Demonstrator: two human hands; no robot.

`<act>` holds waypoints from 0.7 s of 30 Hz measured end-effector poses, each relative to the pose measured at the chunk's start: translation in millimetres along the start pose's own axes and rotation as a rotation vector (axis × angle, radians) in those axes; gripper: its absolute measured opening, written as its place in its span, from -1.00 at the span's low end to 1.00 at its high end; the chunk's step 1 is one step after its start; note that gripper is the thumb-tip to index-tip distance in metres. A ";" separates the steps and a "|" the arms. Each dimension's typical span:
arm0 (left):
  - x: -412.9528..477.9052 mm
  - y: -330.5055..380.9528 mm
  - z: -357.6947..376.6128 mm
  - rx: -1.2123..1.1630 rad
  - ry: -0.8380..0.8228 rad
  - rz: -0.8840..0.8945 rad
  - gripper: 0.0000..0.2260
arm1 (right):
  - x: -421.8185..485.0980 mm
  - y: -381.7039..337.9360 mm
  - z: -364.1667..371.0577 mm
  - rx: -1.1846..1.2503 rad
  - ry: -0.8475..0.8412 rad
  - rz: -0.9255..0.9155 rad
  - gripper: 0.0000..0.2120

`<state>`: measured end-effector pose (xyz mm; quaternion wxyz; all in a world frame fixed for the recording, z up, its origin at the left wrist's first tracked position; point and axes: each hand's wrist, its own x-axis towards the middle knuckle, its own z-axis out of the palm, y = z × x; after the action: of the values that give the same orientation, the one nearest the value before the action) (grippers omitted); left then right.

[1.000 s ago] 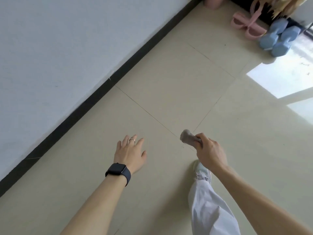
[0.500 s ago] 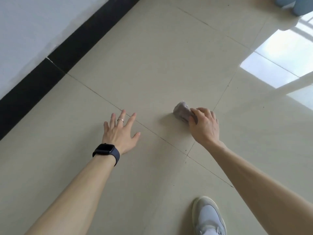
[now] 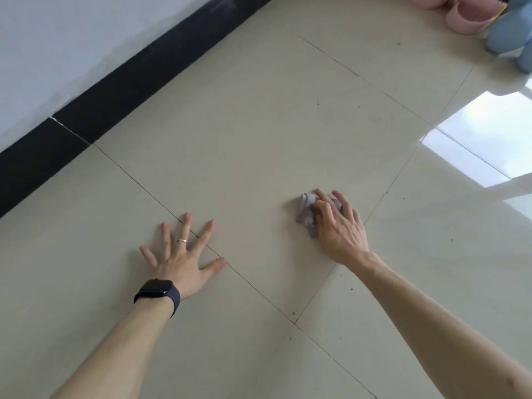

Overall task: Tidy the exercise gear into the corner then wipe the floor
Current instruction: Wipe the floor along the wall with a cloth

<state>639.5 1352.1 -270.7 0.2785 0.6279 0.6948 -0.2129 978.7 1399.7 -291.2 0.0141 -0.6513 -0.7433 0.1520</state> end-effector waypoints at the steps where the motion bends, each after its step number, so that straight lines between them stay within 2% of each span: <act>1: 0.0 -2.0 0.4 0.000 -0.003 -0.007 -0.32 | 18.3 6.7 -4.2 -0.025 -0.003 -0.060 -0.65; 4: 7.5 -1.6 1.8 -0.006 -0.004 -0.010 -0.31 | 36.7 4.3 -2.3 -0.056 -0.073 -0.255 -0.50; 8: 6.2 -4.9 -3.4 0.025 -0.001 -0.032 -0.30 | 23.1 3.6 5.7 -0.004 -0.115 -0.302 -0.50; 10: 12.3 -2.2 -11.5 0.027 0.025 -0.035 -0.30 | 57.3 21.1 -9.6 0.001 -0.041 -0.180 -0.47; 13: 15.4 5.8 -10.9 -0.002 0.021 -0.022 -0.29 | 108.8 37.6 -32.0 0.033 0.042 0.171 -0.38; 15: 14.5 7.7 -1.4 -0.007 0.018 -0.017 -0.29 | 113.5 14.8 -18.7 0.067 0.065 0.368 -0.37; 16: 12.7 7.4 2.7 -0.006 0.021 -0.018 -0.29 | 105.4 -10.9 -6.0 0.081 0.067 0.363 -0.39; 17: 11.2 6.0 6.4 -0.006 0.039 -0.013 -0.29 | 91.6 -39.1 7.4 0.084 0.065 0.251 -0.41; 19: 6.6 0.0 5.3 -0.018 0.146 0.020 -0.31 | 54.5 -87.1 29.6 0.061 -0.011 -0.190 -0.47; 20: 5.4 -4.1 -0.4 -0.039 0.232 0.055 -0.36 | 42.2 -94.6 33.5 0.031 -0.058 -0.412 -0.49; 21: 5.7 -10.0 -7.5 -0.070 0.306 0.088 -0.40 | 43.7 -90.1 30.1 0.004 -0.099 -0.559 -0.50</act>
<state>628.4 1360.0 -269.3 0.2001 0.6728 0.7079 -0.0779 878.7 1426.4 -305.6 0.0206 -0.4128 -0.8935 0.1753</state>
